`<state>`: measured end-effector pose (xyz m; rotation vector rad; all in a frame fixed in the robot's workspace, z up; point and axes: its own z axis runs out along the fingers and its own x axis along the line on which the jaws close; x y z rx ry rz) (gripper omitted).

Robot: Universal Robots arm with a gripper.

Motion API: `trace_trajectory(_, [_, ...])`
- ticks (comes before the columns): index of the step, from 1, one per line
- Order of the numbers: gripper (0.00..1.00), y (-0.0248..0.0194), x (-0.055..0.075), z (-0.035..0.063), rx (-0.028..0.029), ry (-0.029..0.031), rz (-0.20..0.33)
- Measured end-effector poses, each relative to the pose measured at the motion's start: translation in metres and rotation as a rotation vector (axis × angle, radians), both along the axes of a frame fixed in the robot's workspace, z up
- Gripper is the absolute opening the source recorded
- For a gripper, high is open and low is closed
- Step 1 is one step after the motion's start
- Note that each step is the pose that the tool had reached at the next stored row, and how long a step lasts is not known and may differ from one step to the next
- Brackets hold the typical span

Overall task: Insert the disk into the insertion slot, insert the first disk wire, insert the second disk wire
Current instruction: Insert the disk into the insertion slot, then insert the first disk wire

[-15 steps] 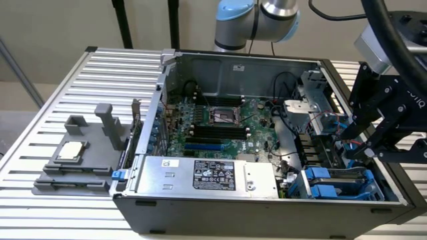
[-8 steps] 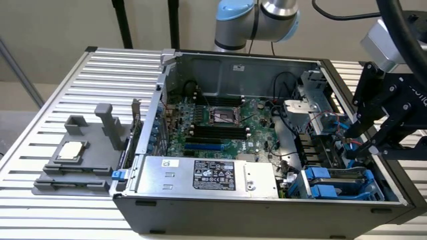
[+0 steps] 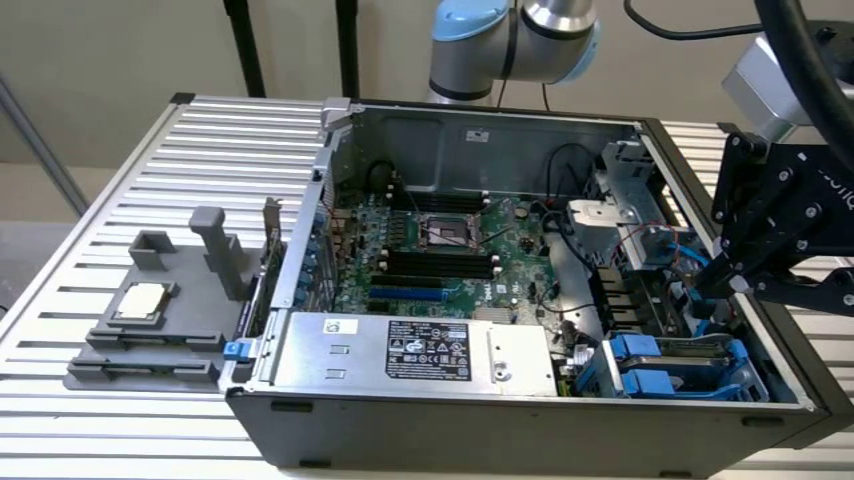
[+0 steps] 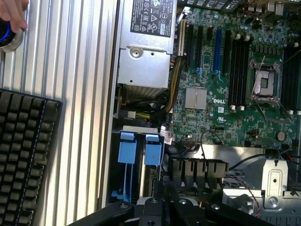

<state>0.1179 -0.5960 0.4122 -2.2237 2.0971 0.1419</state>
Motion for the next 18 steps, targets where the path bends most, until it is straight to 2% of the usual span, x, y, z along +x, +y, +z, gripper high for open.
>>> trace_trajectory(14, [0.16,0.0004,0.0000,0.0000,0.0000,0.0000,0.000])
trace_trajectory(18, [0.16,0.0082,0.0017,-0.0018,-0.0025,0.0000,0.000])
